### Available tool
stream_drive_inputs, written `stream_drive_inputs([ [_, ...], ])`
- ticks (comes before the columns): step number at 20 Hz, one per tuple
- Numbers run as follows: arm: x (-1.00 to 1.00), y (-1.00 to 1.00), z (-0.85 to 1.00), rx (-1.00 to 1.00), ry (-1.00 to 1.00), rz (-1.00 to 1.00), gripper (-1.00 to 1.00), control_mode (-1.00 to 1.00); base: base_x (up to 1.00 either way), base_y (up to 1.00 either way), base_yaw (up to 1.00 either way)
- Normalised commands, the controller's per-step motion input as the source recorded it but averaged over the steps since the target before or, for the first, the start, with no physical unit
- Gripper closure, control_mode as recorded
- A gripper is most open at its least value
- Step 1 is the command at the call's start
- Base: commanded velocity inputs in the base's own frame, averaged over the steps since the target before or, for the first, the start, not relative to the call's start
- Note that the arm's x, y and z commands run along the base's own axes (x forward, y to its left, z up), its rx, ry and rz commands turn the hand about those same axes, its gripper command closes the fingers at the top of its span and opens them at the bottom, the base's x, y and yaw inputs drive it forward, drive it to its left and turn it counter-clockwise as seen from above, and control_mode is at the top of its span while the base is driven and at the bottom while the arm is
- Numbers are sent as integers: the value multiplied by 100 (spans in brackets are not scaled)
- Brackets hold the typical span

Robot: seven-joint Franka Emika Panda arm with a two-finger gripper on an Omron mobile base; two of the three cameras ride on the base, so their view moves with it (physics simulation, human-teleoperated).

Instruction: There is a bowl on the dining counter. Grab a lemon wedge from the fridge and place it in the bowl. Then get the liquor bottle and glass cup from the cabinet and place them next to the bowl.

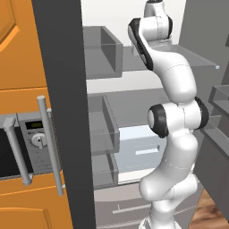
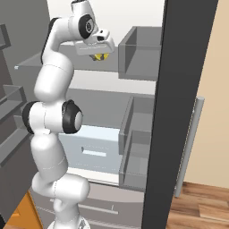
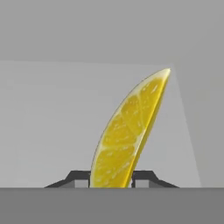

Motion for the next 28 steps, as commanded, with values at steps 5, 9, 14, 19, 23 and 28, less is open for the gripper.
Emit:
stream_drive_inputs([
  [5,0,0,20,-8,-12,0,100,-100,0,0,0],
  [9,0,0,4,-6,-8,0,100,-100,0,0,0],
  [14,0,0,0,-3,-3,0,100,-100,0,0,0],
  [19,-1,0,-3,0,0,0,100,-100,0,0,0],
  [23,-38,0,-5,-1,-10,0,100,-100,0,0,0],
  [28,-70,0,-3,0,-15,0,100,-100,0,0,0],
])
